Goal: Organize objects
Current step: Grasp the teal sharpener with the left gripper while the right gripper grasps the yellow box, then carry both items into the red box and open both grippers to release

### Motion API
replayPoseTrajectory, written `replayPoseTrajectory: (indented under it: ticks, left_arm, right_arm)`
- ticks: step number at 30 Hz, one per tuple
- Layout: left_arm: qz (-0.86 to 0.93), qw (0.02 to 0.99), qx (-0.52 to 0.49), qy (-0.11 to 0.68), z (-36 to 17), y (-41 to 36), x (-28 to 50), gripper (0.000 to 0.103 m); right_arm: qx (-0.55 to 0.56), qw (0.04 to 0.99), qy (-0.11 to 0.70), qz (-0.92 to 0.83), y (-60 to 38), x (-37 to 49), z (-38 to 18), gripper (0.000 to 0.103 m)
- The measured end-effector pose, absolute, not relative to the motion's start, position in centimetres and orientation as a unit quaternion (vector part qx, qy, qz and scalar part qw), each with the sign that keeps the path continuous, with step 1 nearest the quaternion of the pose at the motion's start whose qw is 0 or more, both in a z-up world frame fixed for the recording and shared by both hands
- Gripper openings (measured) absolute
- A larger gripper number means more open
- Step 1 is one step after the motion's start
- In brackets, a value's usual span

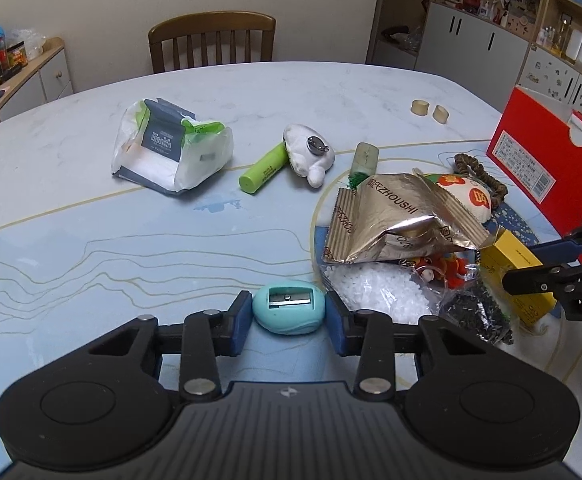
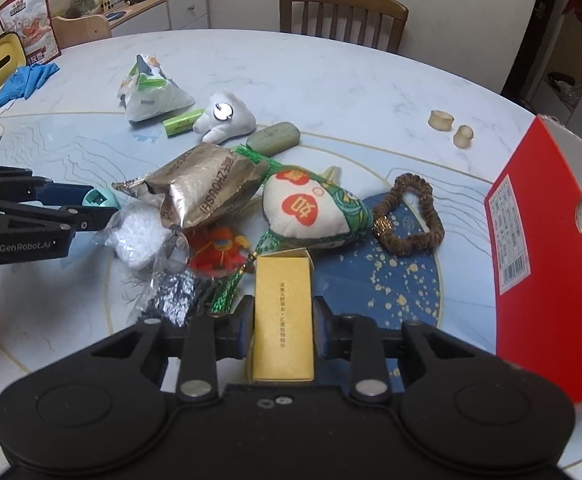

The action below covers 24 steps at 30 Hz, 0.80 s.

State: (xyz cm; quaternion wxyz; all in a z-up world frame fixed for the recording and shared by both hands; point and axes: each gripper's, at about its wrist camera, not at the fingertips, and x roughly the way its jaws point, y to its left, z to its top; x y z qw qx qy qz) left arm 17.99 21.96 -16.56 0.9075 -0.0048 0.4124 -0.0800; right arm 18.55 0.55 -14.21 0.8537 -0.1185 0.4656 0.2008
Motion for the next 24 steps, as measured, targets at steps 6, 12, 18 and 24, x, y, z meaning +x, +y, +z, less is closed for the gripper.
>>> replayPoseTrajectory:
  ticks: [6,12,18,24]
  left_arm:
    - [-0.084,0.908,-0.019,0.411,-15.0,22.1,17.4,0.038]
    - [-0.096,0.910,-0.042,0.402,-12.1,21.4,16.8,0.038]
    - [-0.117,0.917,-0.026,0.380,-8.6,18.8,16.3,0.038]
    - [-0.124,0.921,-0.019,0.370,-6.0,15.0,16.2,0.038]
  right_arm:
    - [-0.064,0.855,0.479,0.186,-0.8,18.1,-13.0,0.028]
    - [-0.031,0.862,0.474,0.177,-2.5,17.4,-10.0,0.028]
    - [-0.014,0.874,0.455,0.171,-5.3,16.9,-6.0,0.028]
    - [-0.005,0.886,0.432,0.169,-9.5,16.8,-2.5,0.028]
